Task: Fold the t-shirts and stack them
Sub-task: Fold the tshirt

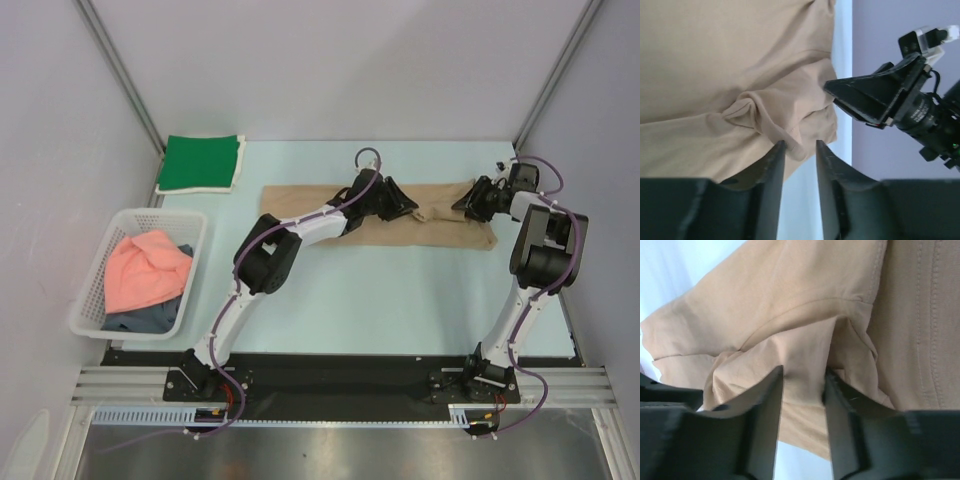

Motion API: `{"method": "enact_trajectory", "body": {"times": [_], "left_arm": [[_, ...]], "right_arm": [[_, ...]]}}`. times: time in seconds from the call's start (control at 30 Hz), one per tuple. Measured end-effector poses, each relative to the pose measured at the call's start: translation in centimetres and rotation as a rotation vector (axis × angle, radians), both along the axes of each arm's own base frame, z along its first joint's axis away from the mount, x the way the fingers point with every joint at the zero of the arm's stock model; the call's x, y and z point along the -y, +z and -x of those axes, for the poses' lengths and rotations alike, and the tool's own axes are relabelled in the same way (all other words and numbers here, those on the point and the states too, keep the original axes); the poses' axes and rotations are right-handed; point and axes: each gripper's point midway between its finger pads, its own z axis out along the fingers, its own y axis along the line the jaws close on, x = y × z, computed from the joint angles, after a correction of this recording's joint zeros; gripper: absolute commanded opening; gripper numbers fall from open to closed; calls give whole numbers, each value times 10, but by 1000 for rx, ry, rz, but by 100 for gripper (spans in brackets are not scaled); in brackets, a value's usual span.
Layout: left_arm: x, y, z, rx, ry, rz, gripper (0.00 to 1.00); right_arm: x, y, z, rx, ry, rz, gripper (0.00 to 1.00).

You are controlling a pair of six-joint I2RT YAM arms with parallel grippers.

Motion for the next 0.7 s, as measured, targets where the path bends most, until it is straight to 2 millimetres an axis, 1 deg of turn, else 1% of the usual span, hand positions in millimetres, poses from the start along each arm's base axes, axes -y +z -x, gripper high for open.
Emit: {"method": "enact_trajectory", "body": {"times": [0.07,0.13,0.17,0.23,0.27,0.33,0.37,0.4,0.43,0.47,0.5,0.53,0.57,0.6,0.63,0.7], "left_arm": [[2,5,-1,13,-5,13,27],[4,9,-2,21,-9,21,12],[6,11,-3,28,-15,27,8],[12,16,-8,48,-24,47,1],[15,17,-10,56,-28,55,0],[18,18,-12,65,-34,67,0],[19,17,-12,68,-36,69,0],[19,16,-12,66,-37,69,3],[18,14,-12,64,-39,67,9],[18,13,-12,63,-41,65,19],[18,12,-12,66,-44,58,35],[17,10,-11,70,-48,47,44],[16,8,-11,71,-50,39,50],[15,6,-11,77,-51,26,54],[14,3,-11,79,-54,9,54],[11,-3,-9,83,-62,-14,54]], "right_arm": [[-2,0,-1,-3,-1,-20,36],[-4,3,-3,3,0,-35,27],[-4,6,-6,8,-2,-44,22],[-3,13,-16,29,-8,-58,17],[-3,17,-20,39,-11,-67,12],[-2,23,-30,55,-18,-85,7],[-2,25,-35,60,-20,-96,7],[-1,27,-39,63,-25,-108,7],[0,29,-44,67,-29,-120,7],[0,29,-48,67,-33,-134,7],[2,29,-52,68,-39,-146,7],[1,29,-55,64,-41,-160,8],[2,28,-57,61,-44,-171,8],[2,27,-60,56,-45,-185,8],[2,24,-64,50,-49,-197,8],[3,19,-68,30,-56,-215,11]]}}
